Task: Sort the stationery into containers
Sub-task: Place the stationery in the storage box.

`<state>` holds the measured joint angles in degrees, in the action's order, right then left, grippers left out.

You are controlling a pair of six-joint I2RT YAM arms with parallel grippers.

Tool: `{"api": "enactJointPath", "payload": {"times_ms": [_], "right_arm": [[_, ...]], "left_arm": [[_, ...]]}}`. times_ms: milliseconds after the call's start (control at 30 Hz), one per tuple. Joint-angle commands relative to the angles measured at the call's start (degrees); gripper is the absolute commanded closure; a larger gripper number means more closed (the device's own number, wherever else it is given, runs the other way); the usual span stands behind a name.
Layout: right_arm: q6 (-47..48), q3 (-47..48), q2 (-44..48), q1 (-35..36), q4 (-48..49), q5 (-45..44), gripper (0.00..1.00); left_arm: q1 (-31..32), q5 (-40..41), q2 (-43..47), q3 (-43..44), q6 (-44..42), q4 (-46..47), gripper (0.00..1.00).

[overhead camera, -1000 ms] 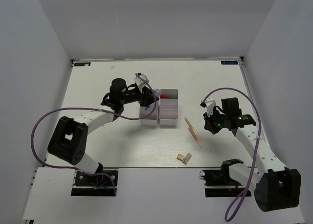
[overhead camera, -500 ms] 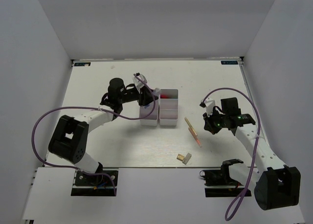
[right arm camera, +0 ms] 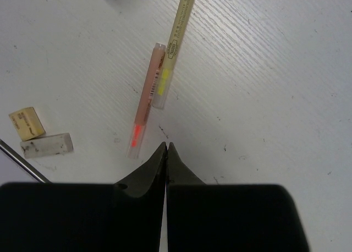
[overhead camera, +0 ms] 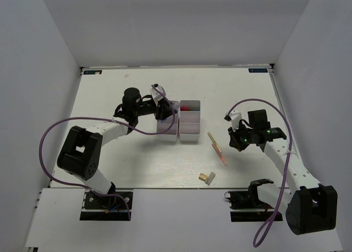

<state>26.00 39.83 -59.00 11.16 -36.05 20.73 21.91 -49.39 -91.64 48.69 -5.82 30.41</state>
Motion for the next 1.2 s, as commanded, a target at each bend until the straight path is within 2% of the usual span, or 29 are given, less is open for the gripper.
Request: {"api": "enactJointPath", "payload": {"times_ms": [0, 733, 967, 1033, 1167], "right_arm": [[0.81, 0.16, -0.32, 0.09, -0.07, 0.10, 1.00], [1.07, 0.33, -1.47, 0.09, -0.42, -0.16, 1.00], [1.25, 0.16, -1.82, 0.09, -0.60, -0.25, 1.00], [1.25, 0.33, -1.99, 0.00, -0.60, -0.16, 1.00], [1.42, 0.51, -2.17, -0.17, -0.60, 0.01, 1.00]], "left_arm": [[-0.29, -2.91, -0.21, 2.38, -1.47, 0.96, 1.00], [-1.35, -4.76, -3.11, 3.96, -2.88, 1.23, 1.00], [-1.52, -4.76, -2.50, 1.94, -2.70, 1.67, 1.00], [-1.43, -4.67, -2.32, 0.98, -2.79, 1.75, 0.92], [-1.35, -3.97, -1.53, -0.26, -2.97, 2.11, 0.87]]}}
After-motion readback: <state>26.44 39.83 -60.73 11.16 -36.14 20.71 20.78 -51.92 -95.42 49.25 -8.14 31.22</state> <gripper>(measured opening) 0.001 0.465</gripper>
